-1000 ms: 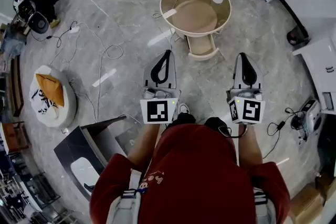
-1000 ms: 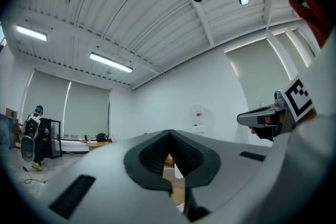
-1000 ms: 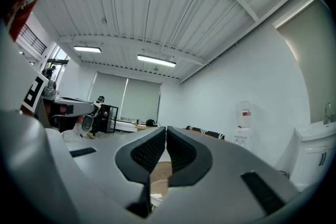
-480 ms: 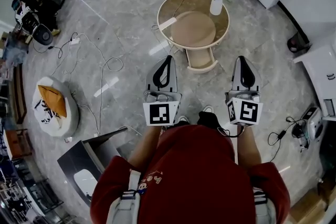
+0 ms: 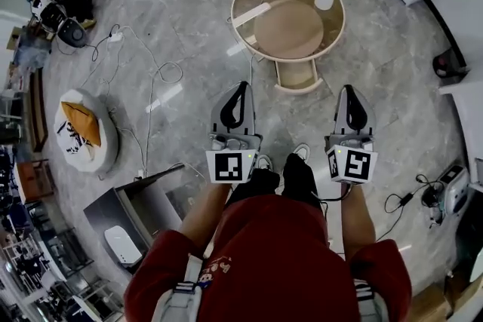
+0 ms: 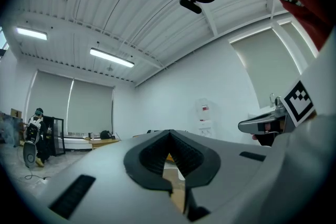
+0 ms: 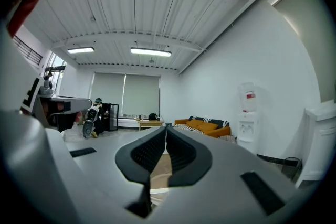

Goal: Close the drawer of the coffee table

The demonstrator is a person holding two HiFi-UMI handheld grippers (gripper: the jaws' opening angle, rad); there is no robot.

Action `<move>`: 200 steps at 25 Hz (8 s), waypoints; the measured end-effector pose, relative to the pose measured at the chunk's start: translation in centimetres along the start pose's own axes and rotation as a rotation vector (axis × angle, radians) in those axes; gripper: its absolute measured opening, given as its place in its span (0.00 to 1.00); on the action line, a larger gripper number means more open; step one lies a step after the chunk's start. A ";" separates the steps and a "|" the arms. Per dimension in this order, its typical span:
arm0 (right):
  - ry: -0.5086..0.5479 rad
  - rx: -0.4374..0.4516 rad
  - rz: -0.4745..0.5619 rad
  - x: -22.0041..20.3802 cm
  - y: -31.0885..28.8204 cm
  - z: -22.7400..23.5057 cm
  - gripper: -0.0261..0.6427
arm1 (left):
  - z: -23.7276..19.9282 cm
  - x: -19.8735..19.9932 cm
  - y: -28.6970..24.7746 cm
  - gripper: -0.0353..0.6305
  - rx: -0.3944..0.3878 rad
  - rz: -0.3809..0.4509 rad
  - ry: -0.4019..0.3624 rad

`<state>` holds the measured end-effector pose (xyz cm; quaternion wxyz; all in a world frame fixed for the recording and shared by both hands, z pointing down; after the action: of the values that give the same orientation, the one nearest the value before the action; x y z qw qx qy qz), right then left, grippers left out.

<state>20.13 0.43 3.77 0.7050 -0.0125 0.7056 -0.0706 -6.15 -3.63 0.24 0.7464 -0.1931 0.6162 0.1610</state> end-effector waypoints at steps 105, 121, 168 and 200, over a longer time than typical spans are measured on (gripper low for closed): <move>0.037 -0.037 -0.211 -82.9 -39.6 -2.8 0.47 | 8.8 -85.8 -9.2 0.07 0.071 -0.115 0.106; -0.035 -0.029 -0.166 -81.7 -35.7 -2.7 0.47 | 7.4 -85.1 -9.1 0.07 0.085 -0.099 0.095; 0.024 0.043 -0.204 -50.6 -14.1 -10.4 0.07 | -4.2 -55.9 -5.9 0.07 -0.049 -0.044 0.030; -0.022 -0.102 0.121 8.3 -2.9 -7.4 0.07 | -14.5 4.2 2.8 0.07 0.079 0.085 0.054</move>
<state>12.52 -2.82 -4.13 0.7142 -0.0066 0.6999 0.0083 -19.16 -8.22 -6.55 0.7290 -0.1416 0.6496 0.1627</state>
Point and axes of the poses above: the fingertips, and each gripper's own axes: y backward along the fingers, z to its right, x out of its top, the point moved 8 cm from there along y, backward along the fingers, and after that the axes turned 5 degrees about -z, right-handed, at the moved point
